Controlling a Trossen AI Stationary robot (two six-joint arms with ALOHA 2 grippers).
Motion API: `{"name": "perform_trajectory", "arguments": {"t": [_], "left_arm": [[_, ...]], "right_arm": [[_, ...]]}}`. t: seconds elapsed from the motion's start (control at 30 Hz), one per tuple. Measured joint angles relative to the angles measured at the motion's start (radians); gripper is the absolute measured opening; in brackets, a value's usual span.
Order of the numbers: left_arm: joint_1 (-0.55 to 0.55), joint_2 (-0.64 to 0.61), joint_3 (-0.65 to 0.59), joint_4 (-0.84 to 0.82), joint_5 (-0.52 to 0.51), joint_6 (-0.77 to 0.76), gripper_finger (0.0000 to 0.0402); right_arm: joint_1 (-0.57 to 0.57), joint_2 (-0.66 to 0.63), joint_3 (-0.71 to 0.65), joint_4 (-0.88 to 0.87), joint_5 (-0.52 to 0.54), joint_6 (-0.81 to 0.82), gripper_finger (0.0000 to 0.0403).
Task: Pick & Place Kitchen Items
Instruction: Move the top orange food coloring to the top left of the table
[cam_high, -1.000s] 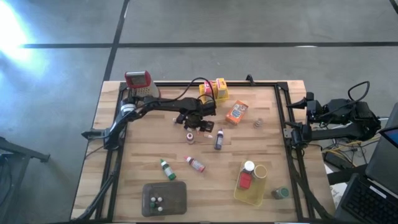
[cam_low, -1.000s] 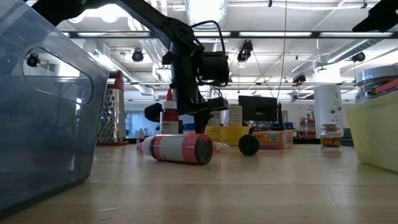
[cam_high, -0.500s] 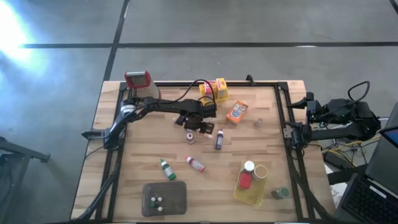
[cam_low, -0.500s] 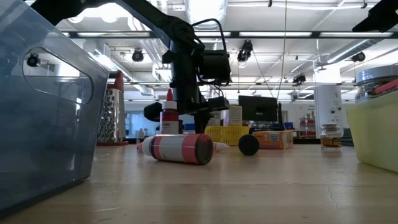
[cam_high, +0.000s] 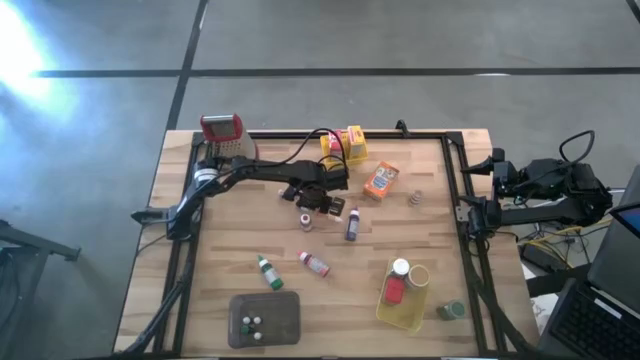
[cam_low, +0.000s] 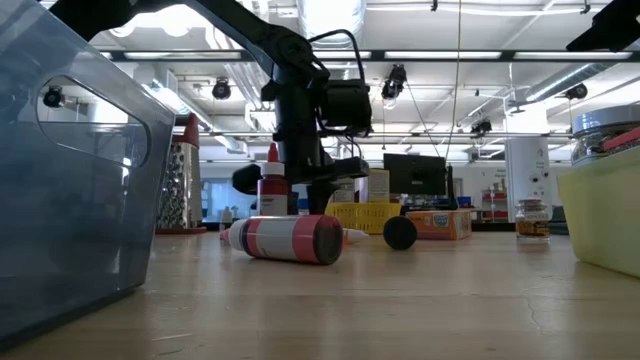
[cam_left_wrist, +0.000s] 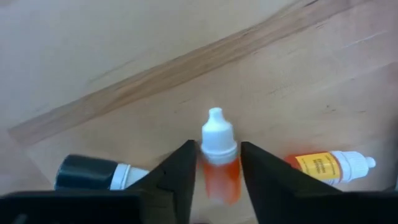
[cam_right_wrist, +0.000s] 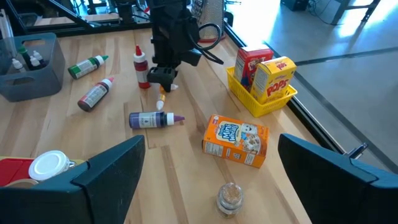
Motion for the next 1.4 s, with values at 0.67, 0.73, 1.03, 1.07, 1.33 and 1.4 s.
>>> {"name": "perform_trajectory", "arguments": {"t": [0.67, 0.73, 1.03, 1.07, 1.33, 1.4], "left_arm": [[-0.088, -0.152, 0.000, 0.081, -0.411, 0.332, 0.0081], [-0.126, -0.207, 0.000, 0.105, -0.539, 0.370, 0.0081], [-0.351, -0.537, -0.267, 0.506, -0.891, 0.644, 0.0082], [-0.370, -0.582, -0.331, 0.582, -0.895, 0.684, 0.0082], [-0.378, -0.908, -0.851, 1.128, -0.904, 0.884, 0.0083], [-0.343, -0.971, -0.961, 1.267, -0.906, 0.944, 0.0083]], "right_arm": [[0.000, 0.000, 0.000, 0.000, 0.000, 0.000, 0.0364], [0.000, 0.000, 0.000, 0.000, 0.000, 0.000, 0.0364], [0.000, 0.000, 0.000, 0.000, 0.000, 0.000, 0.0364], [0.000, 0.000, 0.000, 0.000, 0.000, 0.000, 0.0364], [0.000, 0.000, 0.000, 0.000, 0.000, 0.000, 0.0364], [0.000, 0.000, 0.000, 0.000, 0.000, 0.000, 0.0364]]}}
